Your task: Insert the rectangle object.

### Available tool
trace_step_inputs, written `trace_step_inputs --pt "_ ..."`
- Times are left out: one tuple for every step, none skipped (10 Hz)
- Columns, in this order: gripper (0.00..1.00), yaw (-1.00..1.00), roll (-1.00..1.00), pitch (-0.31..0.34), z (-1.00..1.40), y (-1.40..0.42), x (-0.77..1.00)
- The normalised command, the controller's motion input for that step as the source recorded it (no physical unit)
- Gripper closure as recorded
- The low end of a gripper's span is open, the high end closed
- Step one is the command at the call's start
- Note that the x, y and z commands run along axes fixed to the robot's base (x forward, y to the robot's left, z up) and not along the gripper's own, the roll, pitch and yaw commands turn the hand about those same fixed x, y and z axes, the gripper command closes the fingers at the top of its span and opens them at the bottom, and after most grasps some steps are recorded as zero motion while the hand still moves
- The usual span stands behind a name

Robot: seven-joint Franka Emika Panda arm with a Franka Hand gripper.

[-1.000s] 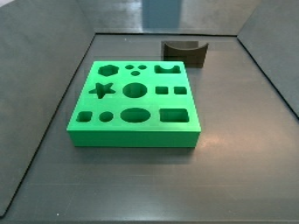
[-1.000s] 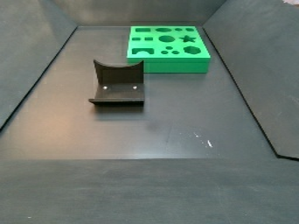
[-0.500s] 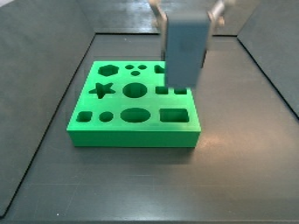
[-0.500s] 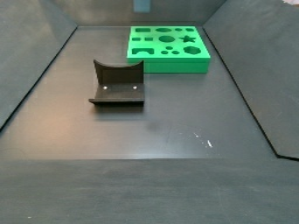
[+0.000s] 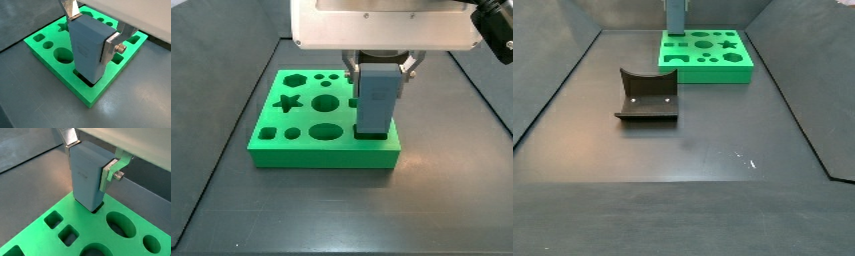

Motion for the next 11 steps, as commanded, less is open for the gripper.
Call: trace_step_inputs --pt "1.00 0.01 0.00 -0.060 -0.35 -0.03 0.00" --pt "1.00 0.00 0.00 -0.059 -0.34 -0.05 0.00" --pt "1.00 0.00 0.00 -0.059 -0.33 -0.10 0.00" --pt "1.00 0.00 -0.01 -0.066 -0.37 -0.07 0.00" --pt "1.00 0.00 0.00 -0.071 -0.47 -0.06 0.00" --pt "1.00 0.00 -0.02 -0.083 -0.67 -0.05 0.07" --pt "1.00 -0.03 0.00 -0.151 -0.75 0.00 0.11" --pt "1.00 0.00 0.00 -0.113 -0.42 0.00 0.02" --pt "1.00 0.00 0.00 -0.066 -0.23 0.00 0.00" --pt "1.00 0.00 -0.03 -0.154 -0.17 0.00 0.00" --pt "1.00 0.00 0.00 0.000 0.00 0.00 0.00"
